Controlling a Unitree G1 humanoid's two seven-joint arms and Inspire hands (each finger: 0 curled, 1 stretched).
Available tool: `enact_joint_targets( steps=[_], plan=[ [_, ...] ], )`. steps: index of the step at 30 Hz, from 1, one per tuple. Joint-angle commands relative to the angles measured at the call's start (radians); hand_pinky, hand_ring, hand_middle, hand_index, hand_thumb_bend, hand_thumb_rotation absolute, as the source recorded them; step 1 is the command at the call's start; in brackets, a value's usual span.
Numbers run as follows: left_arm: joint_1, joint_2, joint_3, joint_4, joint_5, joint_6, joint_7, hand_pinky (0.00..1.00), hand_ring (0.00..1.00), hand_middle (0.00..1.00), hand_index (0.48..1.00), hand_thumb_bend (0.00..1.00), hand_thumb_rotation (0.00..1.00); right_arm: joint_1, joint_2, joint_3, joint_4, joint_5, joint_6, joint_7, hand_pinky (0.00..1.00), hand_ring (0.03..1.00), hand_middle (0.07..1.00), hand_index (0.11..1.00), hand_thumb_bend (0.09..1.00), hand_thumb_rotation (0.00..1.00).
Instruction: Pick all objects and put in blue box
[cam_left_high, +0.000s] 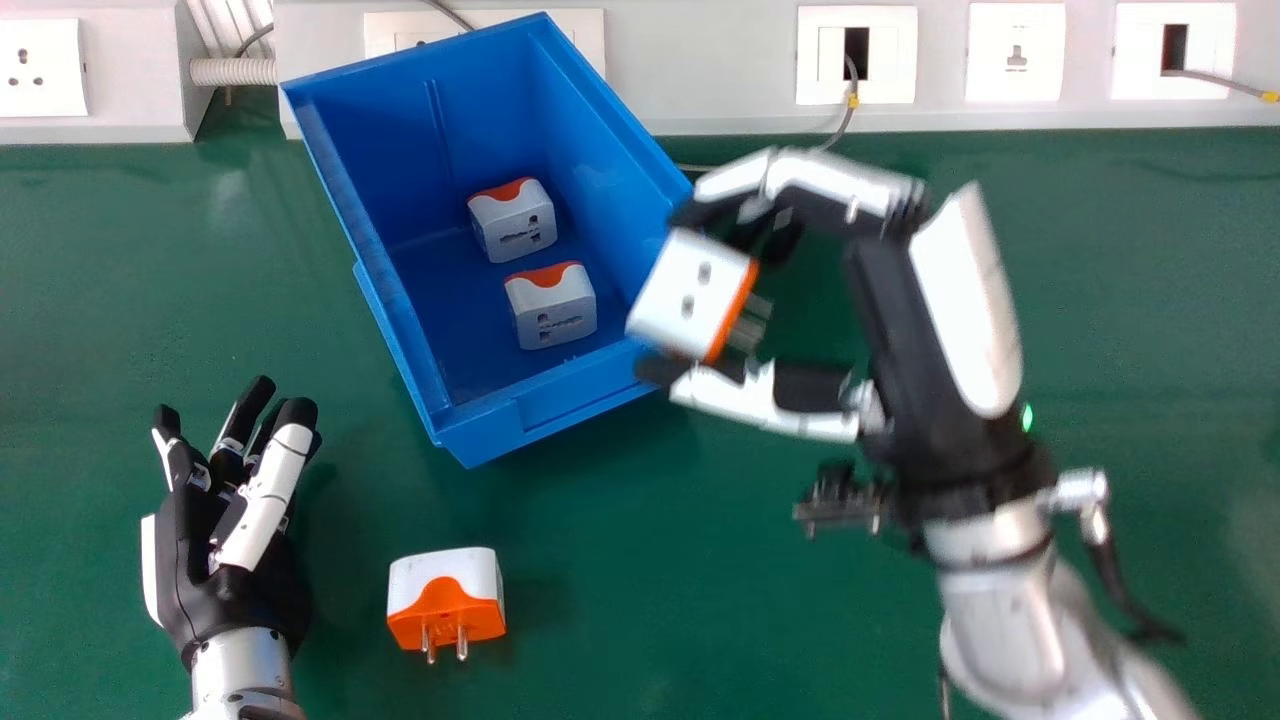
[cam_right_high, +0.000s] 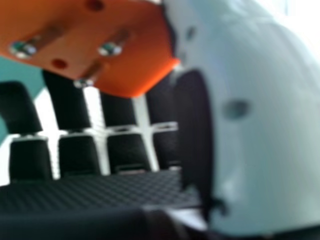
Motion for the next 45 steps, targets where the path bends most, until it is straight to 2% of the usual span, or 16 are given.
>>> enact_joint_targets(
  steps=[1, 6, 8, 10, 13, 16, 19, 22, 27, 31, 34, 36, 39, 43, 45],
  plan=[
    [0.047, -0.037, 0.001, 0.080, 0.007, 0.080, 0.031, 0.80, 0.84, 0.84, 0.805, 0.66, 0.05, -0.077, 0.001, -0.001, -0.020, 0.004, -0.005, 0.011, 0.31, 0.399, 0.527, 0.515, 0.493, 0.00],
    [0.055, -0.029, -0.004, 0.097, 0.019, 0.074, 0.029, 0.81, 0.84, 0.84, 0.808, 0.65, 0.06, -0.165, 0.009, 0.020, 0.035, -0.016, -0.014, 0.010, 0.32, 0.408, 0.532, 0.518, 0.494, 0.00],
    [0.056, -0.026, -0.002, 0.104, 0.020, 0.074, 0.029, 0.82, 0.85, 0.85, 0.815, 0.66, 0.06, -0.189, 0.015, 0.031, 0.065, -0.021, -0.021, 0.001, 0.32, 0.410, 0.531, 0.520, 0.494, 0.00],
    [0.057, -0.025, 0.000, 0.109, 0.022, 0.074, 0.035, 0.82, 0.85, 0.85, 0.812, 0.67, 0.06, -0.209, 0.019, 0.042, 0.087, -0.038, -0.016, -0.011, 0.31, 0.407, 0.523, 0.525, 0.494, 0.00],
    [0.055, -0.023, 0.005, 0.115, 0.022, 0.080, 0.040, 0.82, 0.85, 0.84, 0.815, 0.67, 0.06, -0.244, 0.025, 0.062, 0.125, -0.098, -0.003, -0.056, 0.31, 0.406, 0.518, 0.527, 0.494, 0.00],
    [0.052, -0.022, 0.010, 0.121, 0.020, 0.085, 0.035, 0.81, 0.84, 0.84, 0.816, 0.68, 0.04, -0.271, 0.028, 0.089, 0.157, -0.132, 0.008, -0.070, 0.31, 0.406, 0.508, 0.525, 0.495, 0.00],
    [0.048, -0.022, 0.014, 0.123, 0.018, 0.091, 0.037, 0.81, 0.84, 0.84, 0.813, 0.68, 0.02, -0.294, 0.030, 0.113, 0.182, -0.140, 0.008, -0.061, 0.30, 0.420, 0.504, 0.510, 0.497, 0.00],
    [0.046, -0.019, 0.008, 0.127, 0.028, 0.090, 0.045, 0.81, 0.84, 0.84, 0.813, 0.68, 0.03, -0.329, 0.028, 0.131, 0.218, -0.143, 0.000, -0.064, 0.31, 0.425, 0.500, 0.508, 0.497, 0.00],
    [0.045, -0.014, 0.006, 0.133, 0.035, 0.092, 0.044, 0.81, 0.85, 0.84, 0.827, 0.65, 0.03, -0.393, 0.029, 0.148, 0.284, -0.163, 0.011, -0.085, 0.32, 0.421, 0.488, 0.501, 0.499, 0.00],
    [0.041, -0.013, 0.016, 0.140, 0.027, 0.101, 0.033, 0.82, 0.85, 0.85, 0.808, 0.65, 0.03, -0.467, 0.031, 0.173, 0.380, -0.188, 0.040, -0.109, 0.31, 0.420, 0.487, 0.522, 0.497, 0.00],
    [0.036, -0.013, 0.025, 0.145, 0.021, 0.111, 0.033, 0.82, 0.85, 0.84, 0.807, 0.65, 0.02, -0.559, 0.035, 0.208, 0.519, -0.208, 0.058, -0.118, 0.31, 0.421, 0.492, 0.529, 0.496, 0.00],
    [0.033, -0.012, 0.030, 0.151, 0.020, 0.115, 0.037, 0.83, 0.85, 0.85, 0.803, 0.66, 0.01, -0.617, 0.046, 0.226, 0.609, -0.206, 0.077, -0.097, 0.32, 0.427, 0.497, 0.521, 0.497, 0.00],
    [0.033, -0.007, 0.025, 0.157, 0.034, 0.115, 0.047, 0.83, 0.85, 0.84, 0.791, 0.67, 0.01, -0.691, 0.071, 0.250, 0.729, -0.204, 0.128, -0.102, 0.34, 0.430, 0.499, 0.512, 0.499, 0.00],
    [0.033, -0.009, 0.028, 0.163, 0.036, 0.115, 0.051, 0.83, 0.85, 0.85, 0.795, 0.66, 0.01, -0.771, 0.104, 0.281, 0.877, -0.207, 0.210, -0.120, 0.35, 0.428, 0.484, 0.530, 0.497, 0.00],
    [0.031, -0.011, 0.032, 0.167, 0.033, 0.116, 0.053, 0.83, 0.85, 0.85, 0.796, 0.66, 0.01, -0.788, 0.111, 0.302, 0.903, -0.214, 0.292, -0.058, 0.35, 0.428, 0.482, 0.532, 0.497, 0.00]
  ],
)
